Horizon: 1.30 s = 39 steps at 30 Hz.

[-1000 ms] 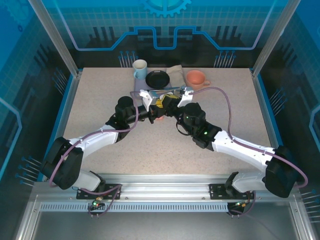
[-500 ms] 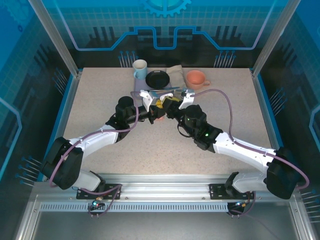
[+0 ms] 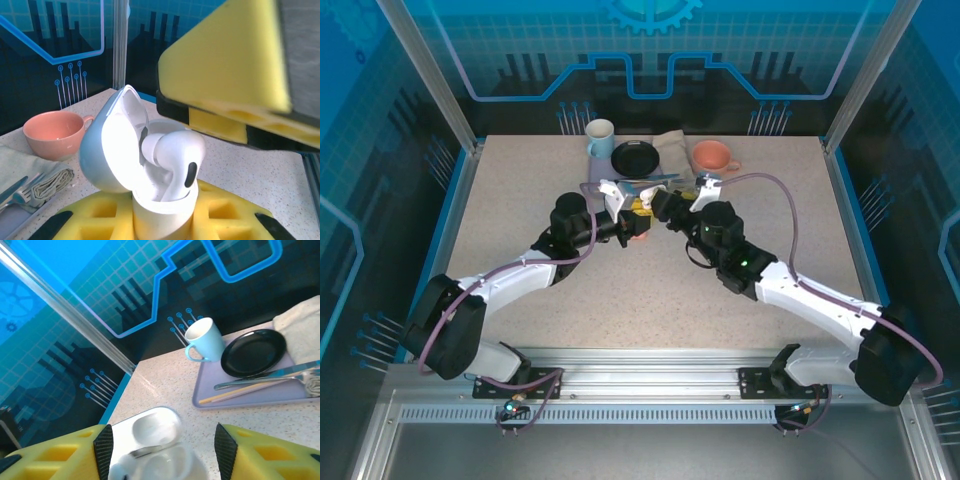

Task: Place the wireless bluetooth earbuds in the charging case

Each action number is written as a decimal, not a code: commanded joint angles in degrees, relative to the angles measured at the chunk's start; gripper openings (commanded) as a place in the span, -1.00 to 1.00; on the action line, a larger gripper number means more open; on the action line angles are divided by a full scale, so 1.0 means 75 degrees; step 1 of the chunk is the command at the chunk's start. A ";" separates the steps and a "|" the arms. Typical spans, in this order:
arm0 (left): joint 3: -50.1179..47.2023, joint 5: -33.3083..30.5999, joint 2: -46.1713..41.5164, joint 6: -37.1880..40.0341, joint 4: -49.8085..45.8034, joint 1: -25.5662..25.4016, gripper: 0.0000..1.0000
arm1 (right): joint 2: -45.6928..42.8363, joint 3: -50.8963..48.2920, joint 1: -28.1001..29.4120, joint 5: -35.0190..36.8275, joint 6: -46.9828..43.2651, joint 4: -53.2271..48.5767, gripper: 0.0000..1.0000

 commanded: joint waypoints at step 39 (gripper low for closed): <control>0.0050 0.0187 -0.0272 0.0114 0.0147 -0.0039 -1.00 | 0.0227 0.1893 0.0067 -0.2914 0.1549 -0.2919 -0.64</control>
